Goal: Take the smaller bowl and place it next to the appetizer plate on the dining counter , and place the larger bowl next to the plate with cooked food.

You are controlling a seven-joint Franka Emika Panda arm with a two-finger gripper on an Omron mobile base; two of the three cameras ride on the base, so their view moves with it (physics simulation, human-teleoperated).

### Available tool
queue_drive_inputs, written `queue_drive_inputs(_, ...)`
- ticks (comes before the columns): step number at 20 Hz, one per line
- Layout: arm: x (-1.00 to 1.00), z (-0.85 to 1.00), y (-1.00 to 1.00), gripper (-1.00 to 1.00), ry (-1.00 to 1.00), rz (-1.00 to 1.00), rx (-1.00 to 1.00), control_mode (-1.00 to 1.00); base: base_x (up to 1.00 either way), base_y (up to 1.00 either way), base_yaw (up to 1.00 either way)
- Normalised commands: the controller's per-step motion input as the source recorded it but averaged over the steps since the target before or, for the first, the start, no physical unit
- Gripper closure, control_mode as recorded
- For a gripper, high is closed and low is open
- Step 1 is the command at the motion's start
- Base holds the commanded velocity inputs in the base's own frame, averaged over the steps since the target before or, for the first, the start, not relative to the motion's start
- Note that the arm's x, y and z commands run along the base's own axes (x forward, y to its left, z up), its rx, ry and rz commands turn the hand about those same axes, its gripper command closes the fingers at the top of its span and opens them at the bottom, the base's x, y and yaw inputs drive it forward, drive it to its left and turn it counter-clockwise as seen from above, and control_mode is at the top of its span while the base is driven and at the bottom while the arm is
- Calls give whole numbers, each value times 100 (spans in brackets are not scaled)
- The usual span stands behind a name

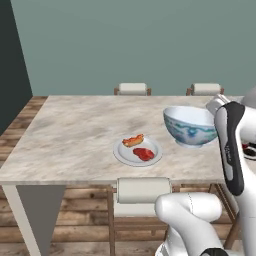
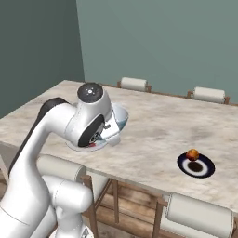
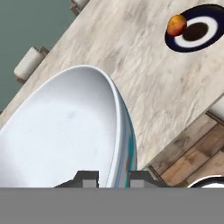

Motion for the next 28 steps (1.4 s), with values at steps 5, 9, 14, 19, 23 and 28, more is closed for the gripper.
queue_drive_inputs(5,16,-42,1,100,-19,-8,-1,-100,0,0,0)
queue_drive_inputs(9,26,-33,0,100,-17,-8,-6,-100,0,0,0)
queue_drive_inputs(14,30,-24,0,100,-4,-4,-2,-100,0,0,0)
queue_drive_inputs(19,21,-15,0,100,0,-3,-1,-100,0,0,0)
queue_drive_inputs(23,7,-7,0,100,1,-1,-3,-100,0,0,0)
queue_drive_inputs(28,9,-10,-3,100,1,-2,-5,-100,0,0,0)
